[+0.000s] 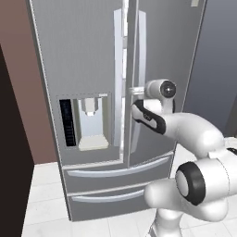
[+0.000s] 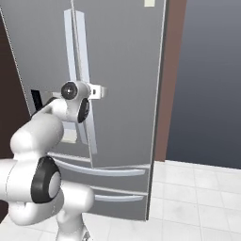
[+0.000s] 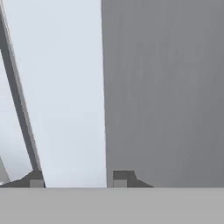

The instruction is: Retrieve the sausage and cheese from the fridge and place them on the cutting board on the counter.

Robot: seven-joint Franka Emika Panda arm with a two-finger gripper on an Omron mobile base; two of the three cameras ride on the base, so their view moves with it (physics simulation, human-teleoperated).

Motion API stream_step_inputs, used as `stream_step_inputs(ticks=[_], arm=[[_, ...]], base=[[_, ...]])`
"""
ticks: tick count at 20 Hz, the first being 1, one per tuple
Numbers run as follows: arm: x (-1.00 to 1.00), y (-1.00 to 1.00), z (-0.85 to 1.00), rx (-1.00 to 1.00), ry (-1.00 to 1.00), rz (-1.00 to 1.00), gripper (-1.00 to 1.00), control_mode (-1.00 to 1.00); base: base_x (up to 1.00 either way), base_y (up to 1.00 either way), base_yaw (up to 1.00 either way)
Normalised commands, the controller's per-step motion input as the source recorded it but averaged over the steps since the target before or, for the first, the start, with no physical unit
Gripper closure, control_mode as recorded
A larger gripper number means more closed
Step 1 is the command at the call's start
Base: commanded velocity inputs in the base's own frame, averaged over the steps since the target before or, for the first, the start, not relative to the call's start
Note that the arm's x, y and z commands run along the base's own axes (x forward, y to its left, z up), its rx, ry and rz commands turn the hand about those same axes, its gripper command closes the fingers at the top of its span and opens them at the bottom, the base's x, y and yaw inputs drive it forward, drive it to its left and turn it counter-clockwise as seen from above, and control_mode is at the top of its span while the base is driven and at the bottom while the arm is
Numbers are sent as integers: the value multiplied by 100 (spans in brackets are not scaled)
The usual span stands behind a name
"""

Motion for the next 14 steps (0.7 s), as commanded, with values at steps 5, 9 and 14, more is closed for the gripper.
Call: stream_step_inputs(ticks=[5,9,14], arm=[[-70,-64,49,0,9,0,100,-100],[-74,-65,50,0,13,0,100,-100],[-64,-52,57,0,20,-2,100,-100]], base=[[0,0,0],[0,0,0],[0,0,0]])
